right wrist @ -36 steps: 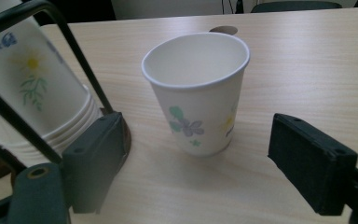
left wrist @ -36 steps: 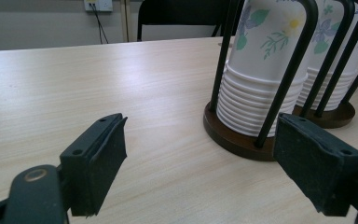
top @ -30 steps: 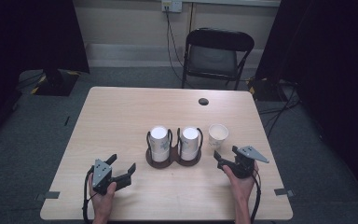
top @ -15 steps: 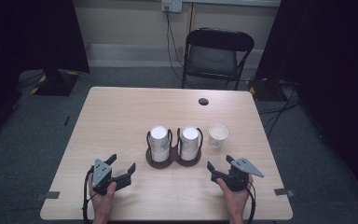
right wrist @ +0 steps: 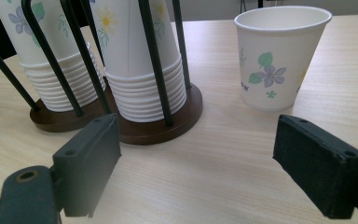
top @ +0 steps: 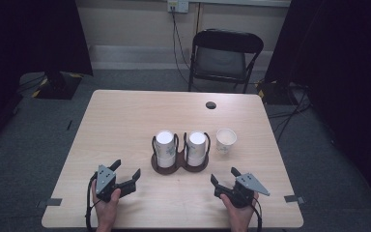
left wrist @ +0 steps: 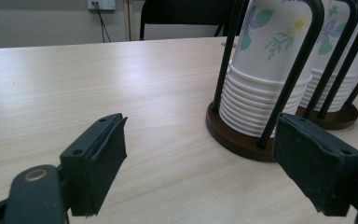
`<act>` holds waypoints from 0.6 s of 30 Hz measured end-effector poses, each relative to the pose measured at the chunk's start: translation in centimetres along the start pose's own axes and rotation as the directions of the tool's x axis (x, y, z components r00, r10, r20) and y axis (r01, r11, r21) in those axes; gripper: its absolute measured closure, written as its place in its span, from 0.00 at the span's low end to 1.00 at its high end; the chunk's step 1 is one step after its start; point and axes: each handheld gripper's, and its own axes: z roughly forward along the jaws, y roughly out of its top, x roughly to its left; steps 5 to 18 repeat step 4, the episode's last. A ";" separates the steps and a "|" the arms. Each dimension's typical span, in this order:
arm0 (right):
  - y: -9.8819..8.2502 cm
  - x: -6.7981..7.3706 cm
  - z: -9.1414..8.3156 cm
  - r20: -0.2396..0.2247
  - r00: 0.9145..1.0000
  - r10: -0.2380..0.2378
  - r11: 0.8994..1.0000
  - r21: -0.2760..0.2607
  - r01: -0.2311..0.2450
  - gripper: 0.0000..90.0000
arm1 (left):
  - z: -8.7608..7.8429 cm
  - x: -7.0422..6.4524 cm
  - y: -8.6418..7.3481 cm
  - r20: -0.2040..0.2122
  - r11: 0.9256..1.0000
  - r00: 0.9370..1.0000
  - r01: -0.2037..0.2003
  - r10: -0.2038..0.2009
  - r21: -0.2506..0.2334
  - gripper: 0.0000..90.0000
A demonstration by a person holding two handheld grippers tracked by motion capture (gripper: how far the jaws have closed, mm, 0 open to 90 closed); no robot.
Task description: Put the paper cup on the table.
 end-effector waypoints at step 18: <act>0.0 0.1 0.0 0.004 1.000 -0.007 1.000 0.001 0.007 0.15 | 0.0 0.0 0.0 0.000 1.000 1.000 0.001 -0.001 0.001 0.19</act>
